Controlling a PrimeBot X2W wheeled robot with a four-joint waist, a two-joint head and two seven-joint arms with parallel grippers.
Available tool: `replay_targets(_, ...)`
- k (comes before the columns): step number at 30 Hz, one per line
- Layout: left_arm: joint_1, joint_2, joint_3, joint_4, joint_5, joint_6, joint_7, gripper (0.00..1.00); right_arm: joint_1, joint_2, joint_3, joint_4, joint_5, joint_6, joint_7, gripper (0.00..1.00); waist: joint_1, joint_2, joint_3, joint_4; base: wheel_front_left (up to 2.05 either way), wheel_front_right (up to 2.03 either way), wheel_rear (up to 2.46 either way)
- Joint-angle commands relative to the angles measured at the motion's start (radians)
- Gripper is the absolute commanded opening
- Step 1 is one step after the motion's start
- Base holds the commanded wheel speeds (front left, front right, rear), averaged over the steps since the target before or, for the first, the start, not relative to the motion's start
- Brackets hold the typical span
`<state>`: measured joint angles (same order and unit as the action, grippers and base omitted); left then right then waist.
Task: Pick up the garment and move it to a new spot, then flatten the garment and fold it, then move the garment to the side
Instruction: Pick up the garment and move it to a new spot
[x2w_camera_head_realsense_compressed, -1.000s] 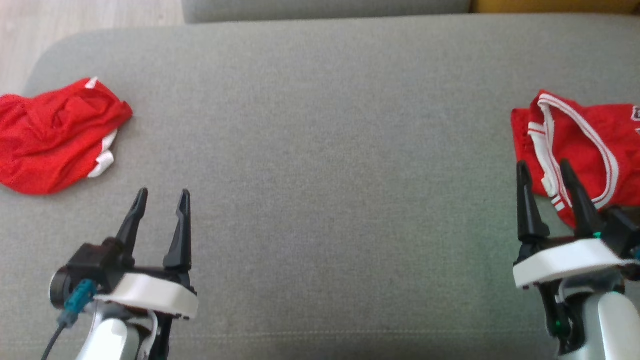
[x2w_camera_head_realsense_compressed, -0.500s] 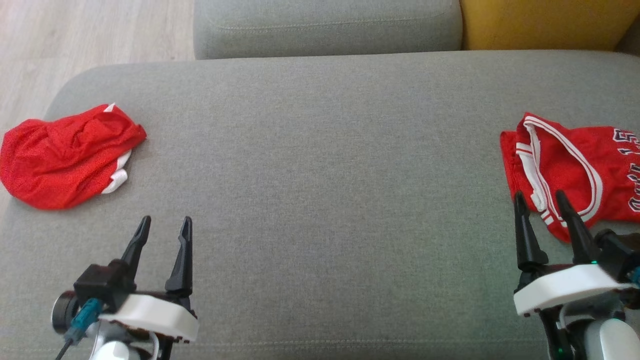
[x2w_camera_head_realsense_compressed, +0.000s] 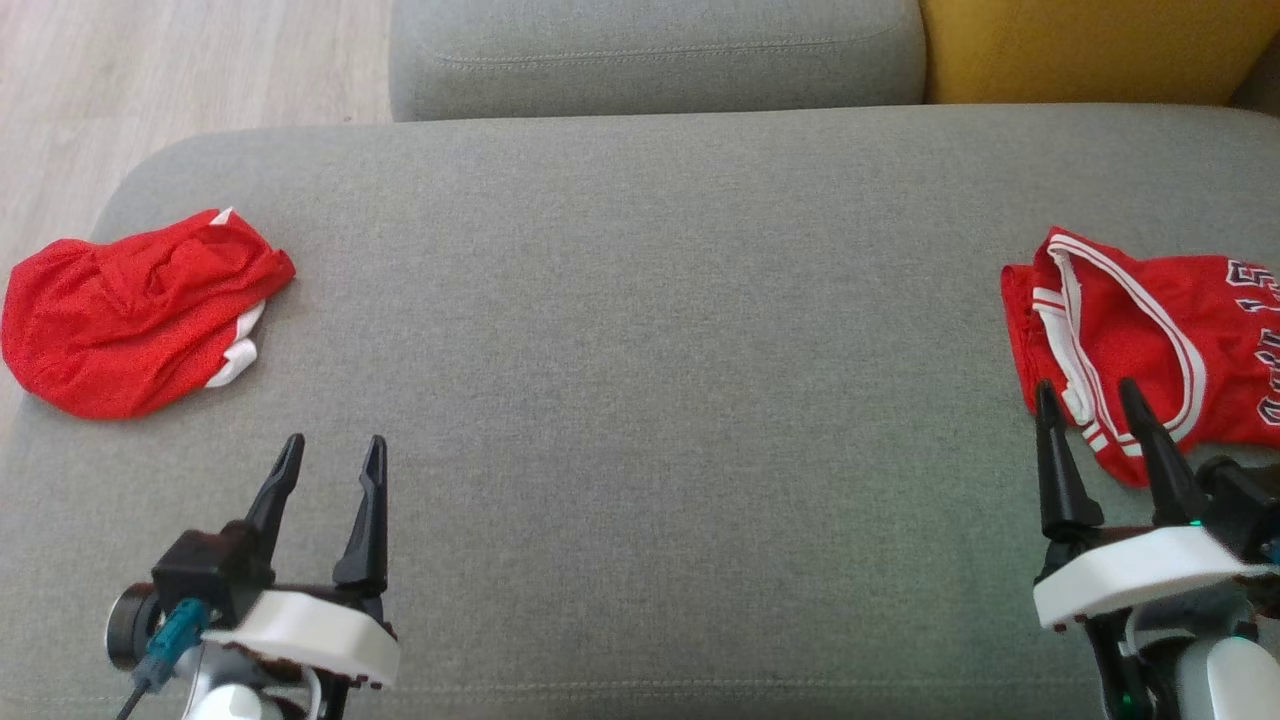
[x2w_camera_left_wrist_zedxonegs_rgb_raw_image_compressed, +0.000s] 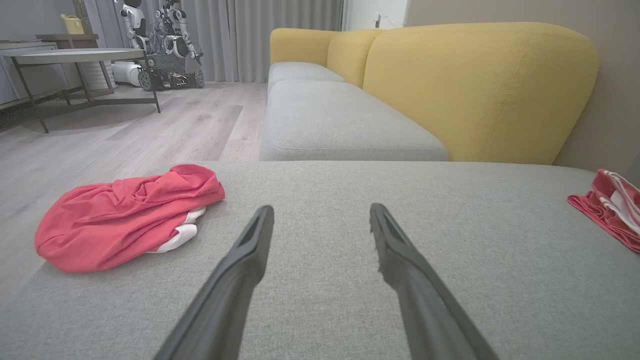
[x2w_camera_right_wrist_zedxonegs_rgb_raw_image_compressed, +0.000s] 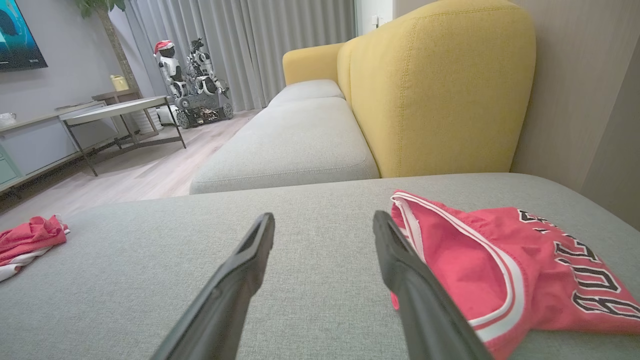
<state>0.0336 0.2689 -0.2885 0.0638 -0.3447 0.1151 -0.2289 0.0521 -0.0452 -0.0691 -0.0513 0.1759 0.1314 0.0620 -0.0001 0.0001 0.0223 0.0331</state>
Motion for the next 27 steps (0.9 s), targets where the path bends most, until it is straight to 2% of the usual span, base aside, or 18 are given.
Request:
replay_targets(1, -0.037, 0.024, 0.034, -0.037, -0.004, 0.004, 0.001, 1.0, -0.02, -0.005, 0.018, -0.039, -0.003, -0.001, 0.003, 1.0, 0.0001, -0.0001, 0.002, 0.001, 0.0, 0.0, 0.0)
replay_targets(10, -0.046, 0.025, 0.034, -0.04, -0.008, 0.009, -0.003, 1.0, -0.027, -0.005, 0.01, -0.042, -0.014, -0.001, 0.009, 1.0, 0.0001, -0.0001, 0.011, 0.01, 0.0, 0.0, 0.0)
replay_targets(15, -0.057, 0.021, 0.036, -0.037, -0.013, 0.009, -0.008, 1.0, -0.037, -0.005, 0.006, -0.049, -0.022, -0.001, 0.02, 1.0, 0.0001, -0.0001, 0.014, 0.045, 0.0, 0.0, 0.0)
replay_targets(19, -0.072, 0.014, 0.036, -0.03, -0.016, 0.01, -0.012, 1.0, -0.035, -0.005, 0.001, -0.063, -0.031, -0.001, 0.03, 1.0, 0.0001, -0.0001, 0.015, 0.11, 0.0, 0.0, 0.0)
replay_targets(27, -0.094, 0.005, 0.046, -0.018, -0.02, 0.01, -0.022, 1.0, -0.012, -0.005, -0.001, -0.107, -0.031, -0.001, 0.049, 1.0, 0.0001, -0.0001, 0.017, 0.281, 0.0, 0.0, 0.0)
